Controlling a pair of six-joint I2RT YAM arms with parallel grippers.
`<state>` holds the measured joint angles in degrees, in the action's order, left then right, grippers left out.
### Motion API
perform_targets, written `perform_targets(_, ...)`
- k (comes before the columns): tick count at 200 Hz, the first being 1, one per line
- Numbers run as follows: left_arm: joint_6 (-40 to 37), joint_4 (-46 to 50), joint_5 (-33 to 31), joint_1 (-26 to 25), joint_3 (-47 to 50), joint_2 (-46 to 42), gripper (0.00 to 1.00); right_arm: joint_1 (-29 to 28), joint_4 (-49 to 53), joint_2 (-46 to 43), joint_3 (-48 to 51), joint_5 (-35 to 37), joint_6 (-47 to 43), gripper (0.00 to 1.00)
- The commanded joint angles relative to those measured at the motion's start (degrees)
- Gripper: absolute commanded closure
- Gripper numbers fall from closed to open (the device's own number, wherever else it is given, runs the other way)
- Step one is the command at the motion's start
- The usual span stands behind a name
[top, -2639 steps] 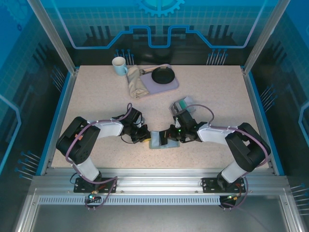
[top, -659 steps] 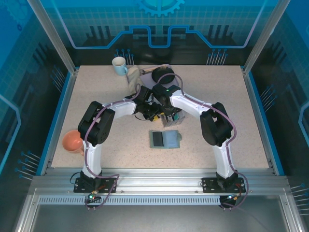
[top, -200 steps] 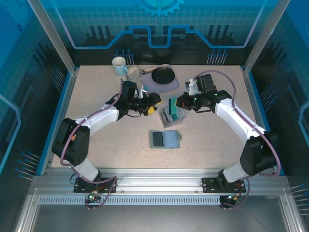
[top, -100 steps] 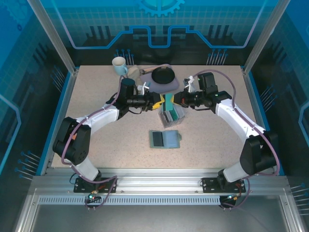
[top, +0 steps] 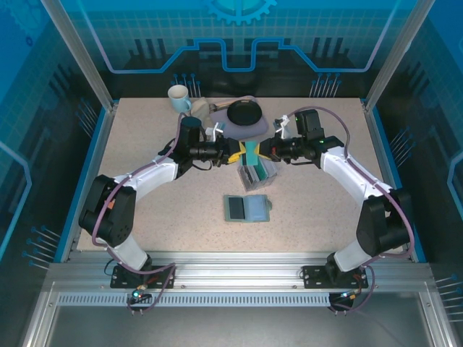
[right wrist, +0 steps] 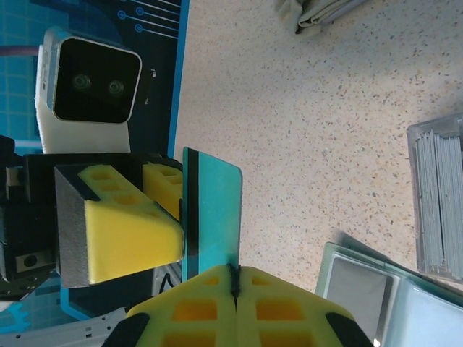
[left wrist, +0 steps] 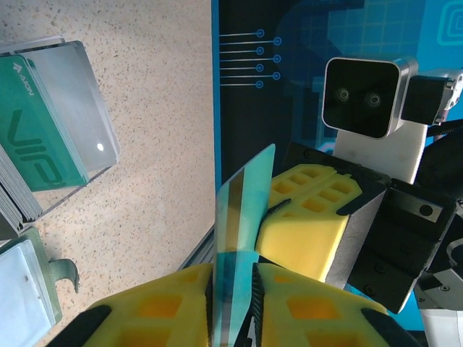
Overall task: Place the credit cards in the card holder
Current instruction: Insert the credit card into the card slot.
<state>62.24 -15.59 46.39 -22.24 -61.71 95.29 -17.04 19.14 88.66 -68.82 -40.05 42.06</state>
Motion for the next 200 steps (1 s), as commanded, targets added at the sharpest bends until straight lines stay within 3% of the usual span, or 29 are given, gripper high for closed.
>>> perform_targets(1,1.01,-3.80,2.75,-0.44,0.54,-2.44,0.83,0.12,-0.21,1.07,0.70,-1.70,0.51,0.99)
perform_targets(33,-0.92,-0.57,0.72,-0.43,1.18,-3.25,0.92,0.08,3.73,0.62,0.70,1.59,-1.74,0.92)
perform_targets(60,-5.20,6.92,-3.91,-0.79,3.92,-5.43,0.97,-1.58,13.92,-0.53,1.22,14.33,-6.86,0.78)
perform_targets(83,-8.10,10.66,-9.60,-2.42,9.33,-7.94,0.99,-5.52,19.00,-0.95,4.34,24.94,-9.15,0.54)
perform_targets(109,-11.04,13.27,-15.82,-6.90,14.26,-8.86,1.00,-10.65,19.53,0.29,8.39,33.39,-8.19,0.40)
perform_targets(151,-7.57,6.69,-19.95,-11.09,21.52,-7.97,1.00,-16.64,20.14,4.11,10.23,40.17,-6.34,0.34)
perform_targets(200,-8.61,5.26,-21.42,-11.93,21.90,-5.19,0.99,-17.31,19.00,7.83,10.65,41.43,-5.57,0.39)
